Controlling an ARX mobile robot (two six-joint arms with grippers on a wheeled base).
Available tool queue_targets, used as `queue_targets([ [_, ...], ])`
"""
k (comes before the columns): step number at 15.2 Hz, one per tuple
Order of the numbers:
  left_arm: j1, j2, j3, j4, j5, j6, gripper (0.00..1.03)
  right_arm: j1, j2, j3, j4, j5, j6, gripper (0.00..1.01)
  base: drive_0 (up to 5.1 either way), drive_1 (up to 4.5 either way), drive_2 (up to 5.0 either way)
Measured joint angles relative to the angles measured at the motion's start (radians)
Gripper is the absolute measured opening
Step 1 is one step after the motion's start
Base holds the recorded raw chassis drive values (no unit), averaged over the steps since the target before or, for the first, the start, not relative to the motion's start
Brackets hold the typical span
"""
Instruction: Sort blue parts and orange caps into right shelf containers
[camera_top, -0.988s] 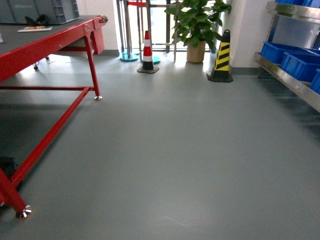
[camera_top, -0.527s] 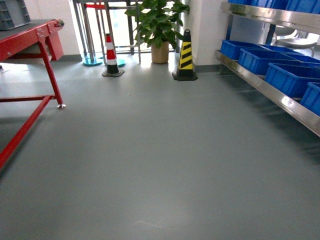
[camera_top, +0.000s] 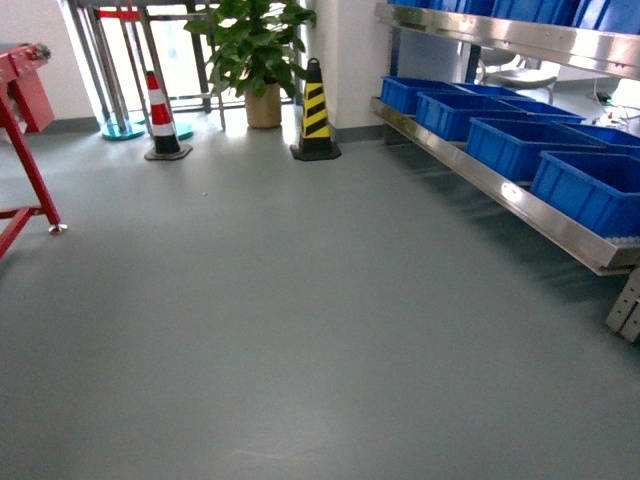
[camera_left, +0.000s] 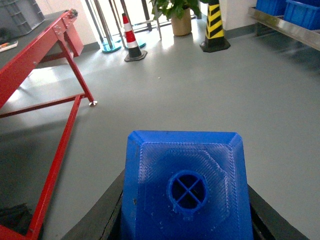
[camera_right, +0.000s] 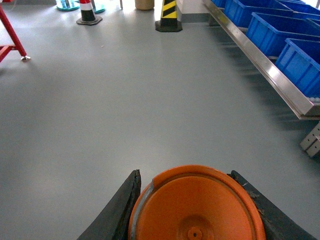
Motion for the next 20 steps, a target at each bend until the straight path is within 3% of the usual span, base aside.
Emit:
queue_targets([
  [20, 0.0, 0.0, 0.0, 0.0, 0.0, 0.0, 0.44, 0.0, 0.0, 0.0, 0.0, 0.0, 0.0, 0.44, -1.4, -1.44, -1.4],
])
